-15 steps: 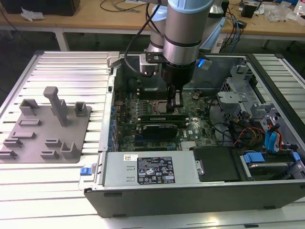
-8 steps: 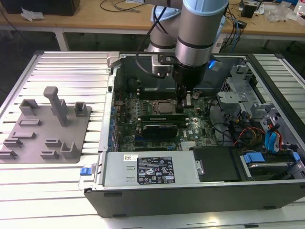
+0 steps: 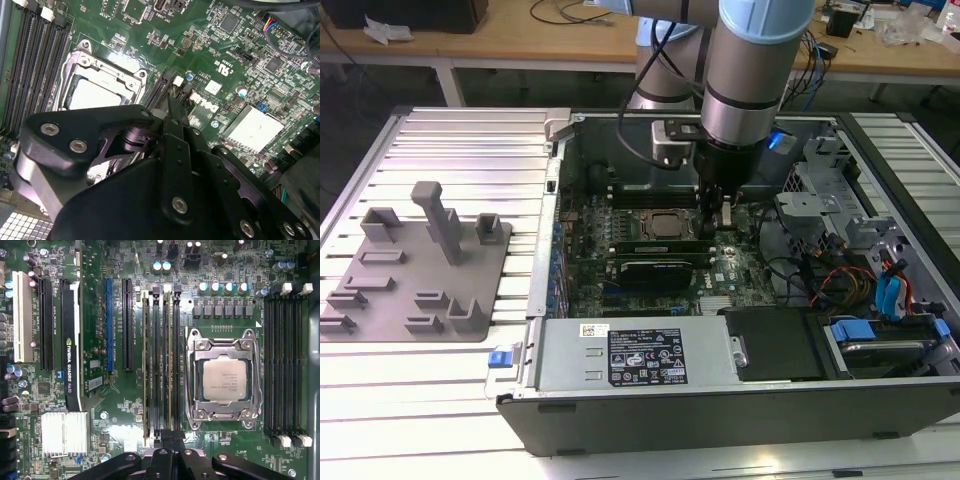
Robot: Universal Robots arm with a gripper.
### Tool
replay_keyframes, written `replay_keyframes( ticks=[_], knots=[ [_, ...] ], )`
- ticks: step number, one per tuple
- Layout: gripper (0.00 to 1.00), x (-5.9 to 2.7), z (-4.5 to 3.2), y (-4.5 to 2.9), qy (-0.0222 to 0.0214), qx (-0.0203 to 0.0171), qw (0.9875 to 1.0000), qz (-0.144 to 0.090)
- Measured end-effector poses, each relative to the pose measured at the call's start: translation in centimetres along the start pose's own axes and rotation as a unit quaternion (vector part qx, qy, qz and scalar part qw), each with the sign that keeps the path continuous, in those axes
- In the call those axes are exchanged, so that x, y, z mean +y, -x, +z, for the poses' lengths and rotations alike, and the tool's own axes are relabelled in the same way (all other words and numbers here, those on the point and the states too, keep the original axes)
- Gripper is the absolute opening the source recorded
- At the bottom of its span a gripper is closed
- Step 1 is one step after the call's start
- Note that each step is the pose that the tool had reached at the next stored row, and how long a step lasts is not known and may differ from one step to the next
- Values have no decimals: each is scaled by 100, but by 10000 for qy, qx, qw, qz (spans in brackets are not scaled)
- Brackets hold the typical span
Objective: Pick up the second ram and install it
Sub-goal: 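Press down the second ram until it locks into place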
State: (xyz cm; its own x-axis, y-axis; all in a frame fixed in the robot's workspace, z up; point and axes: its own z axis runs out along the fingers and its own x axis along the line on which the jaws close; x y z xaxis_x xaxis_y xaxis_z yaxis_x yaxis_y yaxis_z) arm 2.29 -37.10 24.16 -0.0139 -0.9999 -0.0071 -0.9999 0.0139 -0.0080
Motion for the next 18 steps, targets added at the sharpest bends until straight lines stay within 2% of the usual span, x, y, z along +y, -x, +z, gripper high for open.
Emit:
replay_keyframes(
  ticks=[3,6,7,18],
  knots=[
    [8,1,35,-1,0,-3,10000,28],
    [8,1,45,13,0,-32,10000,28],
    [8,1,74,12,0,-32,10000,28],
    [8,1,125,11,1,-29,10000,28]
  ],
)
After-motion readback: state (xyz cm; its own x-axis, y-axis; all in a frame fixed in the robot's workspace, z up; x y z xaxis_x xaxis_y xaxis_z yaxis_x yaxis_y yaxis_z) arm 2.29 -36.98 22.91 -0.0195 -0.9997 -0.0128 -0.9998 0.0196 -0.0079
